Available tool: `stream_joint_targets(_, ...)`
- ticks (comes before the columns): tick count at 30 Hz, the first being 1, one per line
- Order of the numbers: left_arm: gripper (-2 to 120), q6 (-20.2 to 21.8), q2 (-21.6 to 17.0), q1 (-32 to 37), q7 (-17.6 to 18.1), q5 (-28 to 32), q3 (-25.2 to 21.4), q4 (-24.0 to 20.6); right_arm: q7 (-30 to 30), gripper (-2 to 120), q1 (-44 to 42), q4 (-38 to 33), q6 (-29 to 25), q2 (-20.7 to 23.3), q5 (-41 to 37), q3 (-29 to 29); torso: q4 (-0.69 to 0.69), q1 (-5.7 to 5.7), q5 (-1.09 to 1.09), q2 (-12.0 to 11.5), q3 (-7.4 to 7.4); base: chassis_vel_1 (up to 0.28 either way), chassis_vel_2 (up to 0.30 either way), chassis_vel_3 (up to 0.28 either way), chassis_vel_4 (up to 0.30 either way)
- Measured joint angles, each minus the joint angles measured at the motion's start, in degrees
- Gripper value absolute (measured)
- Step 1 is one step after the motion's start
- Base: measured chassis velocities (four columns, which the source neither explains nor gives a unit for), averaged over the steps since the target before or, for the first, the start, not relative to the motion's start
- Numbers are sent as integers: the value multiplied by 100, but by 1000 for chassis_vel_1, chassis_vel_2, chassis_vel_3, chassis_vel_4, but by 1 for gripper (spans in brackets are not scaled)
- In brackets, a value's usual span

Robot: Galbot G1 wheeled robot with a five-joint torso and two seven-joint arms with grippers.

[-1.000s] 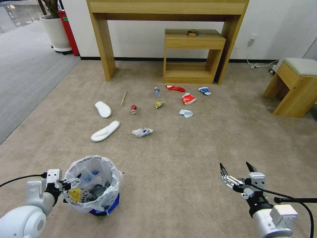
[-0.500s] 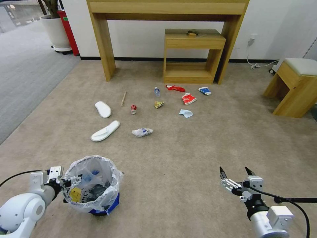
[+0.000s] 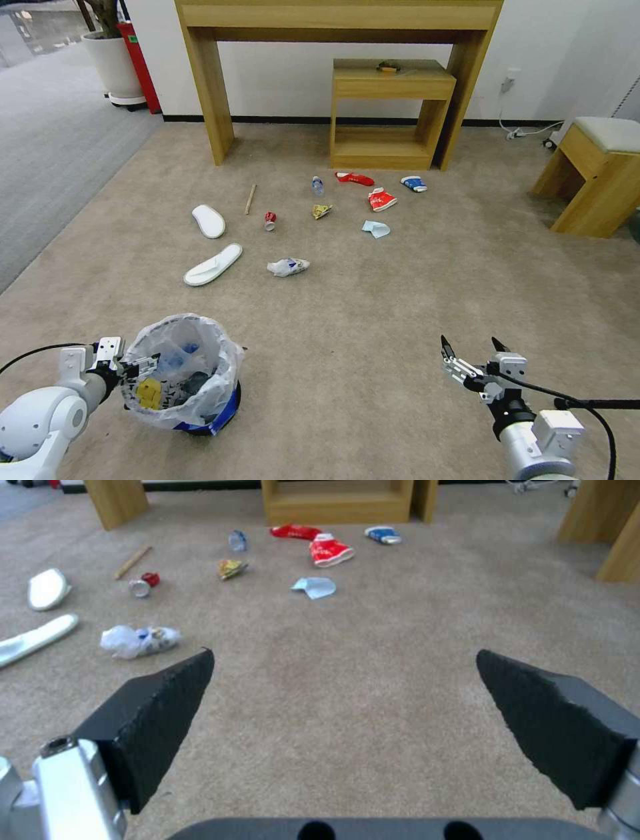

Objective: Pick up the trash bin and place the garbage on the floor into it.

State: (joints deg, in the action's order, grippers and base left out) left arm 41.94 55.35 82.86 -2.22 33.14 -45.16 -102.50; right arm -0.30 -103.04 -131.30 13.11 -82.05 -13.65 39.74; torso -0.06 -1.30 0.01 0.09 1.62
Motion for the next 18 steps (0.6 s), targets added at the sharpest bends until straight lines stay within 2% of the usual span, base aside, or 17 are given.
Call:
stream_joint_targets(3, 53, 0, 17, 76, -20, 3, -13, -81, 17, 100, 15, 46, 0, 0, 0, -5, 1, 0, 1, 0, 0, 0, 0, 0, 0)
stream_joint_targets(4, 53, 0, 17, 76, -20, 3, -13, -81, 17, 100, 15, 46, 0, 0, 0, -5, 1, 0, 1, 0, 0, 0, 0, 0, 0)
stream_joint_targets(7, 39, 0, 38, 133, -21, 7, -26, -147, 19, 100, 14, 73, -15, -3, 1, -4, 1, 0, 1, 0, 0, 0, 0, 0, 0)
stream_joint_targets(8, 39, 0, 38, 133, -21, 7, -26, -147, 19, 100, 14, 73, -15, -3, 1, -4, 1, 0, 1, 0, 0, 0, 0, 0, 0)
stream_joint_targets(11, 24, 7, 46, 174, -8, 67, -42, -244, 29, 100, 16, 100, -51, -9, 22, -16, 0, 0, 0, 0, 0, 0, 0, 0, 0)
stream_joint_targets(12, 24, 7, 46, 174, -8, 67, -42, -244, 29, 100, 16, 100, -51, -9, 22, -16, 0, 0, 0, 0, 0, 0, 0, 0, 0)
stream_joint_targets(15, 11, 19, 51, 262, 22, 157, -65, -415, 38, 100, 18, 106, -71, -10, 29, -16, 2, 0, -1, 0, 1, 0, 0, 0, 0)
stream_joint_targets(18, 5, 39, 72, 325, 30, 217, -85, -551, 38, 100, 18, 106, -75, -10, 29, 8, 4, 0, 0, 0, 0, 0, 0, 0, 0)
